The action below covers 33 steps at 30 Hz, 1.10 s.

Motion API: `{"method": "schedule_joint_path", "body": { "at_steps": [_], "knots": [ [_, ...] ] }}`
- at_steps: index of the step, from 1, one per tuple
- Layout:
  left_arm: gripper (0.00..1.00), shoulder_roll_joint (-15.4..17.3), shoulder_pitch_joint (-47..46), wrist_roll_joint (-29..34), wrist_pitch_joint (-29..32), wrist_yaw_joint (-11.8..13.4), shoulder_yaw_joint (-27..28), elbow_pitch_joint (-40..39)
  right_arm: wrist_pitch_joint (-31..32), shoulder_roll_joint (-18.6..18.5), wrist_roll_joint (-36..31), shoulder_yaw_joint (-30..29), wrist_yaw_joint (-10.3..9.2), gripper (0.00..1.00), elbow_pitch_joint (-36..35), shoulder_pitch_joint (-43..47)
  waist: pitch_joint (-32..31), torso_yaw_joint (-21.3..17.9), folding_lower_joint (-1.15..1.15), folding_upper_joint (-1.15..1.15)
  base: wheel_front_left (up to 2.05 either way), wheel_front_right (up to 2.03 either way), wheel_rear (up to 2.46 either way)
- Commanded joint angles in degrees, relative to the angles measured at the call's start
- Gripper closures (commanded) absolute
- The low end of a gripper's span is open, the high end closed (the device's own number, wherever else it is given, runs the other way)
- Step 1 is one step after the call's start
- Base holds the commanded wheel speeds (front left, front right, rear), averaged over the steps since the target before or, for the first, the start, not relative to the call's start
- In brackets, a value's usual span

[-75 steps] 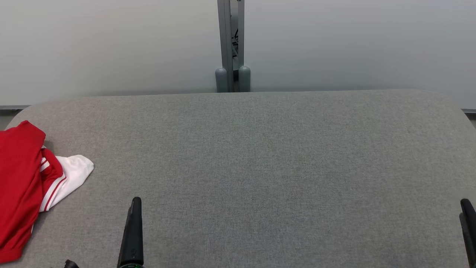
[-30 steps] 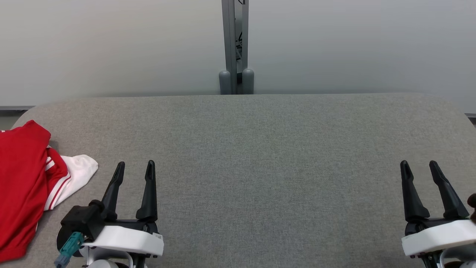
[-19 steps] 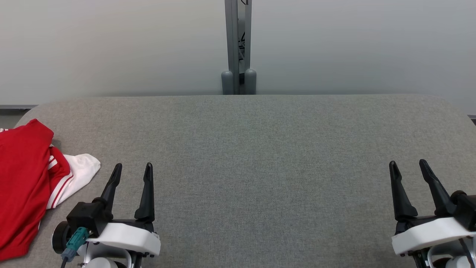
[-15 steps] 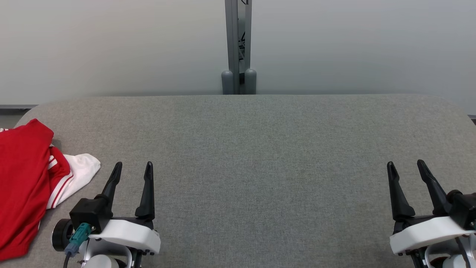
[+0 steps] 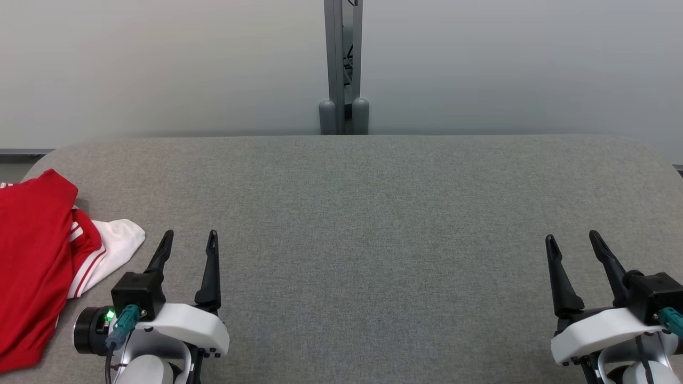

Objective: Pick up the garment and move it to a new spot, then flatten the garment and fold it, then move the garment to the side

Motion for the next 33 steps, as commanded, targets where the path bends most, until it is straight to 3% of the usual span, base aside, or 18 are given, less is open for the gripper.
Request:
{"method": "schedule_joint_path", "body": {
  "at_steps": [1, 14, 33],
  "knots": [
    [0.0, 0.2, -1.3, 1.1, 0.2, 0.2, 0.4, 0.5, -0.7, -0.2, -0.9, 0.0, 0.26, 0.0, 0.2, -0.9, 0.0, 0.0, 0.0, 0.0, 0.0, 0.0, 0.0],
    [0.0, -0.1, -3.9, 3.5, 1.6, 1.6, 1.6, 3.4, -2.3, 0.9, -2.6, -0.1, 0.21, 0.0, 1.6, -1.6, -0.1, 0.0, 0.0, 0.0, 0.0, 0.0, 0.0],
    [0.0, 0.1, -3.4, 1.8, 2.4, 1.5, 0.2, 3.5, -1.7, 1.1, -1.3, -0.9, 0.22, 0.0, 1.6, -1.7, 0.2, -0.2, 0.0, 0.0, 0.0, 0.0, 0.0]
  ]
}}
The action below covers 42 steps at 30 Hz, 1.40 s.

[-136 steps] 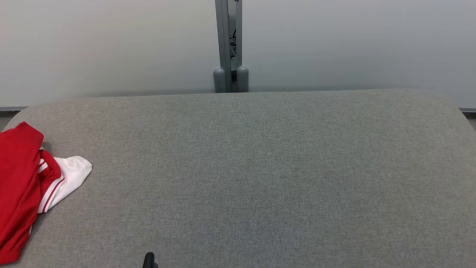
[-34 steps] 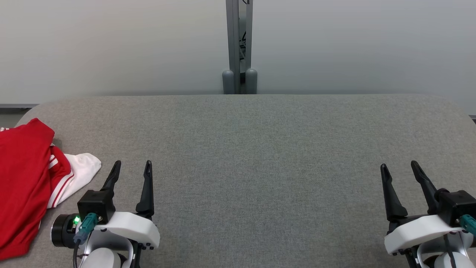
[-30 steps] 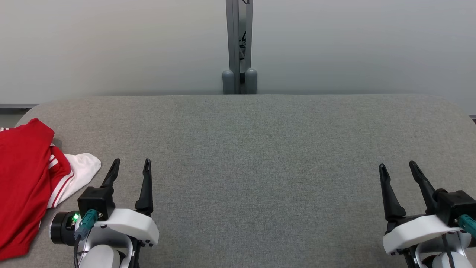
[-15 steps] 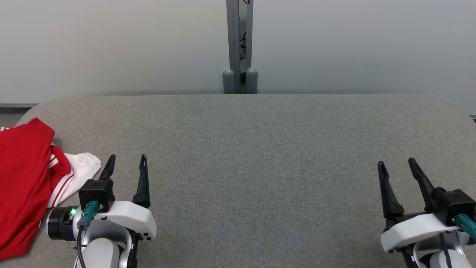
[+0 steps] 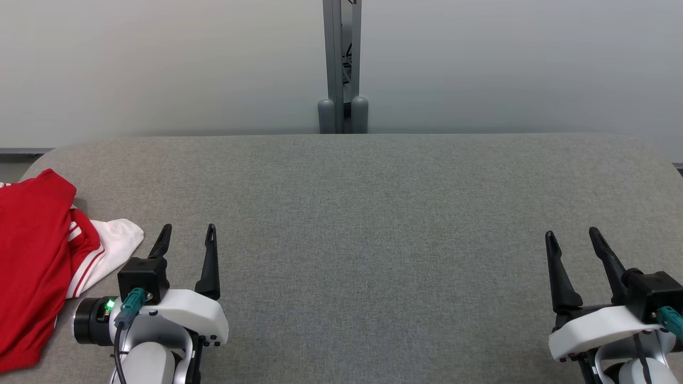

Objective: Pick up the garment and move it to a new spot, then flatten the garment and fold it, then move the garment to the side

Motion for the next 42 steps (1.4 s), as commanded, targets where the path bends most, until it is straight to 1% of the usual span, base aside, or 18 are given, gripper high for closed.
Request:
{"method": "schedule_joint_path", "body": {
  "at_steps": [1, 11, 17, 23, 29, 30, 34, 42],
  "knots": [
    [0.0, 0.5, -0.3, -0.3, 0.1, 0.2, 0.0, 0.1, -0.1, -0.1, -0.2, -0.1, 0.13, 0.0, 0.1, -0.6, 0.0, 0.0, 0.0, 0.0, 0.0, 0.0, 0.0],
    [0.0, 0.7, -0.4, -0.9, -0.1, 0.6, -0.1, 0.5, -0.3, -0.1, 0.1, 0.3, 0.13, 0.0, 0.4, -0.8, -0.2, -0.1, 0.0, 0.0, 0.0, 0.0, 0.0],
    [0.0, 0.8, -1.4, -1.2, 0.3, 0.6, -0.5, 0.5, -0.5, -0.1, 0.4, 0.2, 0.13, 0.0, 0.4, -0.5, -0.2, 1.9, 0.0, 0.0, 0.0, 0.0, 0.0],
    [0.0, 0.8, -1.7, -1.6, 0.0, 0.7, -0.8, 0.2, -0.6, -0.2, 0.5, 0.2, 0.13, 0.0, -0.1, -0.4, 0.2, 7.1, 0.0, 0.0, 0.0, 0.0, 0.0],
    [0.0, 0.9, -1.2, -2.0, -0.4, 0.9, -1.0, 0.3, -0.8, -0.2, 1.2, 0.6, 0.13, 0.0, -0.2, -0.9, 0.3, 13.7, 0.0, 0.0, 0.0, 0.0, 0.0],
    [0.0, 0.9, -1.0, -2.2, -0.5, 1.1, -1.0, 0.3, -0.8, -0.2, 1.6, 1.0, 0.13, 0.0, -0.1, -1.0, 0.3, 15.8, 0.0, 0.0, 0.0, 0.0, 0.0],
    [0.0, 1.0, -0.9, -2.4, -0.8, 1.1, -1.0, 0.5, -1.1, -0.2, 2.3, 2.2, 0.12, 0.0, 0.3, -1.1, 0.3, 19.7, 0.0, 0.0, 0.0, 0.0, 0.0],
    [0.0, 1.3, -1.5, -3.2, -1.4, 1.2, -0.9, 0.2, -1.7, -0.2, 2.5, 4.2, 0.12, 0.0, 1.4, -1.7, 0.5, 25.4, 0.0, 0.0, 0.0, 0.0, 0.0]
  ]
}}
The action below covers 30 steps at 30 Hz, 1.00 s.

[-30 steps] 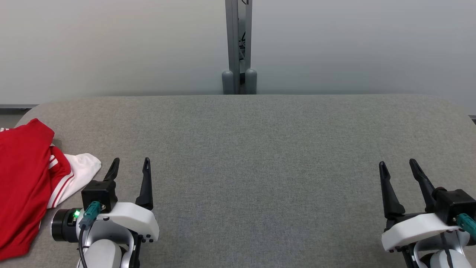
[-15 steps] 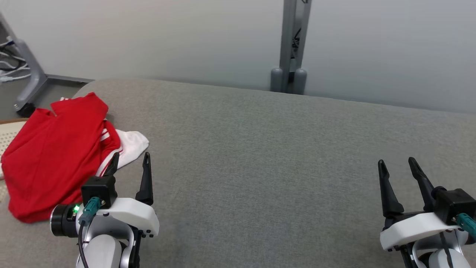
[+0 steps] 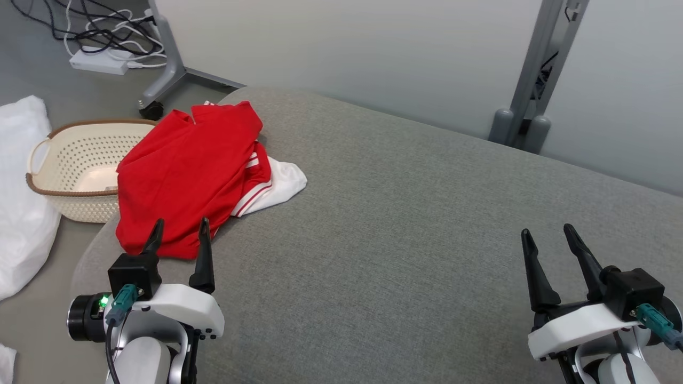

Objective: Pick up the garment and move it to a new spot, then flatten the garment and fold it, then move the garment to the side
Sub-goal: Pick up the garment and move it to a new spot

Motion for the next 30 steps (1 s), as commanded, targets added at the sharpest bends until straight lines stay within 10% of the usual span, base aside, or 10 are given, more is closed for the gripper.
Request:
{"method": "schedule_joint_path", "body": {
  "at_steps": [1, 30],
  "knots": [
    [0.0, 0.3, -0.6, -0.2, -0.3, -0.1, 0.0, -0.2, -0.7, -0.3, 0.2, 0.3, 0.11, 0.0, 0.4, -0.6, 0.1, 2.3, 0.0, 0.0, 0.0, 0.0, 0.0],
    [0.0, 0.9, -2.2, -3.2, 0.9, -0.2, -0.3, 0.0, -2.2, -0.3, -0.4, 0.6, 0.11, 0.0, 2.5, -1.6, 0.6, 4.4, 0.0, 0.0, 0.0, 0.0, 0.0]
  ]
}}
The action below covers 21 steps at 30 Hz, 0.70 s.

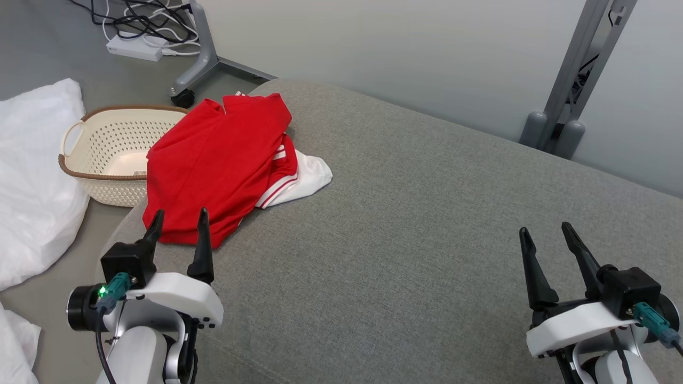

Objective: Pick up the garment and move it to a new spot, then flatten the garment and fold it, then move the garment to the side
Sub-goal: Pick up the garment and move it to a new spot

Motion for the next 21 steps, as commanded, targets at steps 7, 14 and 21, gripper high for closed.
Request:
{"method": "schedule_joint_path", "body": {
  "at_steps": [7, 14, 21],
  "knots": [
    [0.0, 3.0, -6.6, -0.1, 4.0, -0.9, 0.5, -6.2, -0.1, -0.3, -1.1, -0.9, 0.11, 0.0, -0.4, -1.0, 0.5, 0.7, 0.0, 0.0, 0.0, 0.0, 0.0],
    [0.0, 6.1, -17.5, -2.5, 11.9, -2.7, 1.9, -4.7, 1.2, -0.4, -2.4, -1.1, 0.11, 0.0, -2.1, -1.7, 2.6, 0.2, 0.0, 0.0, 0.0, 0.0, 0.0],
    [0.0, 6.7, -26.2, -7.3, 20.3, -6.0, 2.6, 11.4, 2.7, -0.7, -3.1, -1.5, 0.11, 0.0, -4.1, -3.1, 6.6, -2.8, 0.0, 0.0, 0.0, 0.0, 0.0]
  ]
}}
